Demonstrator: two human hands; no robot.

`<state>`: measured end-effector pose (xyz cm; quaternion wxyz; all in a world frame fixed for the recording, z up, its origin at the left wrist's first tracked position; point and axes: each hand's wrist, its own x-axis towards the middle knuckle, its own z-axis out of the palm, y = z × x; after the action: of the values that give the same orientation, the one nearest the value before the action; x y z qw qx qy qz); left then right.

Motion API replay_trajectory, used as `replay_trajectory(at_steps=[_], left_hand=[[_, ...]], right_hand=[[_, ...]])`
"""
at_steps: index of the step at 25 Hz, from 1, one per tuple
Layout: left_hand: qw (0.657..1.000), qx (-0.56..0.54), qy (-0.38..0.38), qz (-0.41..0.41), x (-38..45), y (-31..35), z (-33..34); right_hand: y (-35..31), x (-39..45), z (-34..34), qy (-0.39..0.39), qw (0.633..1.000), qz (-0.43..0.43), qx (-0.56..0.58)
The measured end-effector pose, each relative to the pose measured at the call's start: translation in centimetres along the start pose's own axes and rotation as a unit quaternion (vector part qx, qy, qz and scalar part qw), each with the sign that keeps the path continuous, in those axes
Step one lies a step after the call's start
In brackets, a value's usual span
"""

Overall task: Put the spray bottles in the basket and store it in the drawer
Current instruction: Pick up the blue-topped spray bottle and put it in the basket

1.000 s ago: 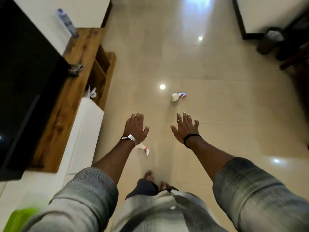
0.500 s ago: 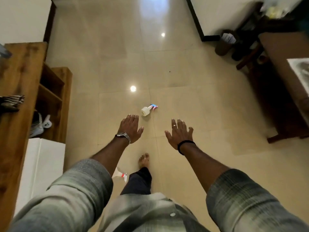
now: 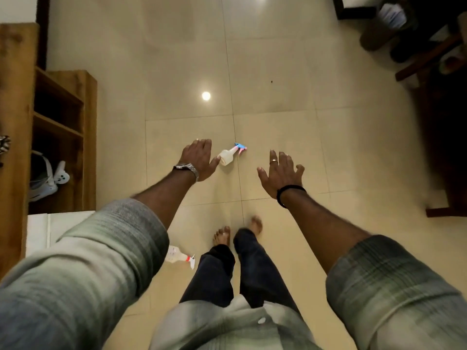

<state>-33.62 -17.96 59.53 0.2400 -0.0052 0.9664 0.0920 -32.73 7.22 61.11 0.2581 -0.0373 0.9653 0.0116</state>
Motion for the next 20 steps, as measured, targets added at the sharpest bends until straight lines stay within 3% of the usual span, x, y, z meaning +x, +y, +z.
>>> replay_trajectory(at_steps=[5, 14, 20], left_hand=[[0.999, -0.011, -0.021, -0.021, 8.6, -2.0, 2.8], [0.996, 0.015, -0.083, -0.006, 31.5, -8.1, 20.0], [0.992, -0.013, -0.126, -0.004, 38.6, -9.0, 30.9]], right_hand=[[0.0, 9.9, 3.0, -0.034, 0.999, -0.002, 0.007], [-2.3, 34.9, 21.5, -0.103, 0.995, -0.005, 0.014], [-5.3, 42.5, 32.0, -0.145, 0.988, 0.014, 0.055]])
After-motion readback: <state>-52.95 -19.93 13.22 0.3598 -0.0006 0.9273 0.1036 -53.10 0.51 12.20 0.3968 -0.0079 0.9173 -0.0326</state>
